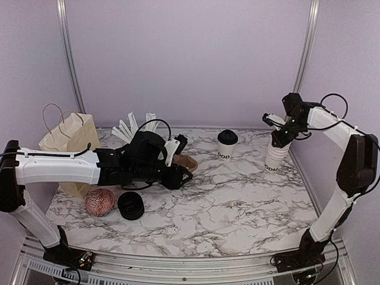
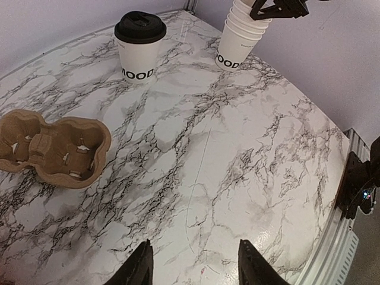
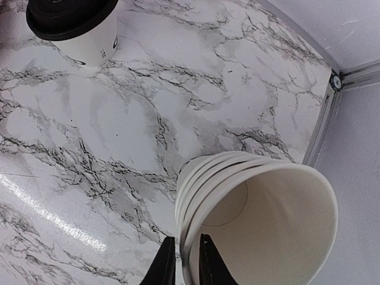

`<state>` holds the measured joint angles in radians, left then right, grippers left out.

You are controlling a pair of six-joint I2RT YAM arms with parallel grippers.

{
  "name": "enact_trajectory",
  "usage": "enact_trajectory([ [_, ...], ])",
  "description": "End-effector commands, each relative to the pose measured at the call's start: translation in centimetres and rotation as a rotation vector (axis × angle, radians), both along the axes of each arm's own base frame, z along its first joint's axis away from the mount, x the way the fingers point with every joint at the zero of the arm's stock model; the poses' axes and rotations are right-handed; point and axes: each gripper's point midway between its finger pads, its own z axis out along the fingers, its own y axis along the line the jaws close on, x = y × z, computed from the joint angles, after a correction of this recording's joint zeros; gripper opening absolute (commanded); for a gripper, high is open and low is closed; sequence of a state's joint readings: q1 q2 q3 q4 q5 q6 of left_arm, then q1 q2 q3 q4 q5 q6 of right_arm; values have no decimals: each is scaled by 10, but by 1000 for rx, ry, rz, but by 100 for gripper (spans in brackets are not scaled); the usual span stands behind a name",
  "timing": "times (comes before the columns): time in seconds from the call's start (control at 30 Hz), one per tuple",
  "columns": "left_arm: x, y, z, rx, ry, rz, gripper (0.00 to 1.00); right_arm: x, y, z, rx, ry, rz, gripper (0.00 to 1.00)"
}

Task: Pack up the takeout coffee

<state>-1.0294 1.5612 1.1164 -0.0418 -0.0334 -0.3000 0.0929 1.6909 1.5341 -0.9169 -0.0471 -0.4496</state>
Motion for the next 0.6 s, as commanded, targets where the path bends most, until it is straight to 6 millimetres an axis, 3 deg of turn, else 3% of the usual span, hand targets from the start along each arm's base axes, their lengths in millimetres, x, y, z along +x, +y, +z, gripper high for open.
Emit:
enact_trajectory([
  [0.0, -2, -5, -1, -15, 6, -16, 50, 11, -3, 18, 7, -60, -8, 14],
  [0.2, -3, -5, -3, -14, 13, -16, 50, 13, -3, 23, 9, -71, -9, 13],
  [0.33, -3, -7, -5, -14, 17, -21, 50, 14, -3, 25, 14, -79, -10, 3],
  [0.57, -2, -9, -8, -8, 21, -23, 50, 15, -5, 35, 11, -105, -18, 1],
])
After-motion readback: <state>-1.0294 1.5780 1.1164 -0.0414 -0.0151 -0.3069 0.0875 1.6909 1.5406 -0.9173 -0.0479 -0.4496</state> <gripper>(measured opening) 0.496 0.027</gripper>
